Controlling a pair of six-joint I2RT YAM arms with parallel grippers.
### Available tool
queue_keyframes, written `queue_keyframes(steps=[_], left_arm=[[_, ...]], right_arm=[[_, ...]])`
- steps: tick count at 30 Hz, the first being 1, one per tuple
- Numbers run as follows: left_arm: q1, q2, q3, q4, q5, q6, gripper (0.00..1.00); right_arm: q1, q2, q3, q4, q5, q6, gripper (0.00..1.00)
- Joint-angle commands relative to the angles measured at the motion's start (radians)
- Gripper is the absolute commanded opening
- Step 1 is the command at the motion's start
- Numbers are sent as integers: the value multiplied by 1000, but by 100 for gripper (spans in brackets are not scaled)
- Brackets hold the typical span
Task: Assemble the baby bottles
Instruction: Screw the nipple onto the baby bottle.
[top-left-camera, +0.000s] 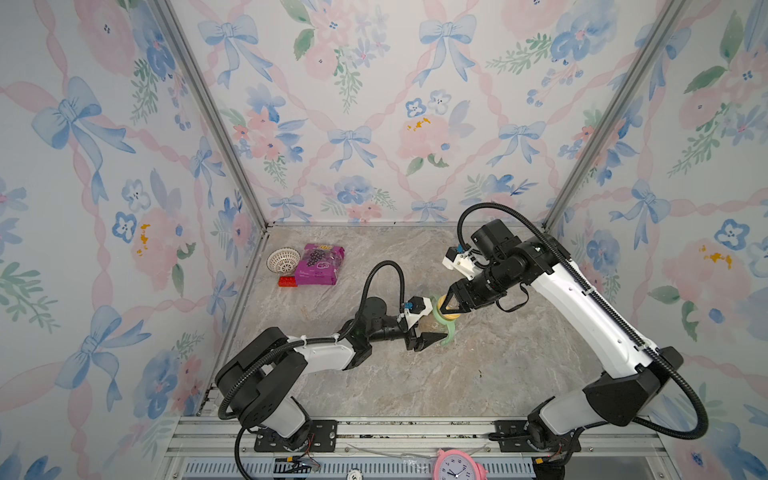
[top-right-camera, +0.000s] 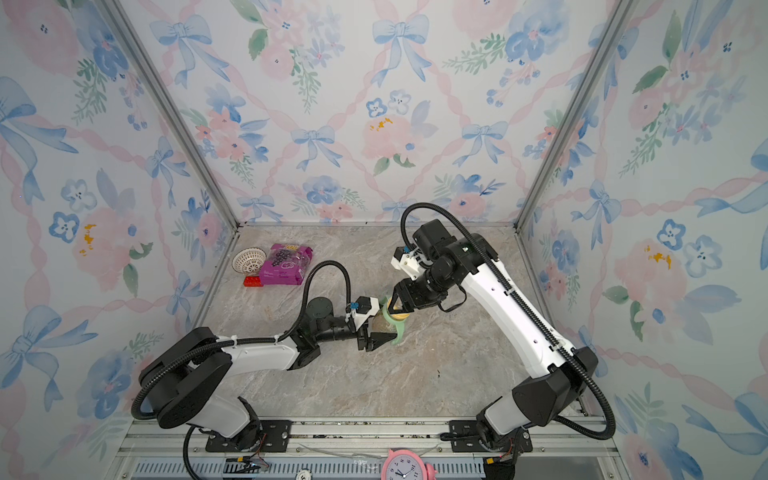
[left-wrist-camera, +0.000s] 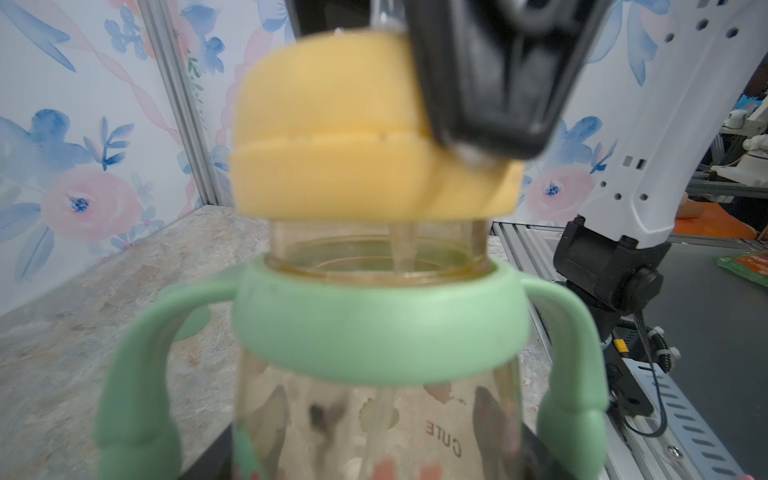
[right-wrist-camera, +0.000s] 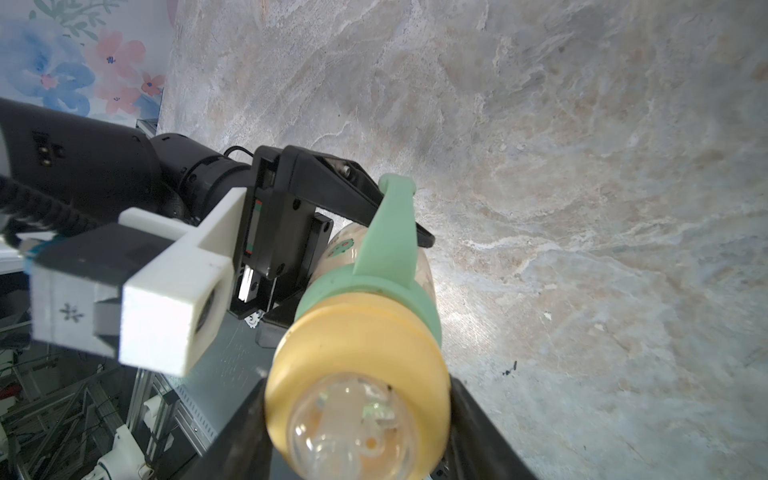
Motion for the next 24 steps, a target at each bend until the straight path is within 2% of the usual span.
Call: queue_keyframes(steps=[1,5,12,20,24], left_arm=[[-9,-59,91,175,84,-40,0],[-1,-59,117,175,119,-74,0],[8,-49,134,174,108,-94,0],[-21,-72,124,41,-59,78,0],[-30,-99,101,33,-176,108,0]], right_arm=[[16,-18,-86,64,-123,-89,38],[20,-42,-140,76,-156,-125,37],[19,-70,-190,87,-158,-128,39],[16,-33,-156,33,-65,-86,39],[4,-1,-146,20,-29,-27,37]])
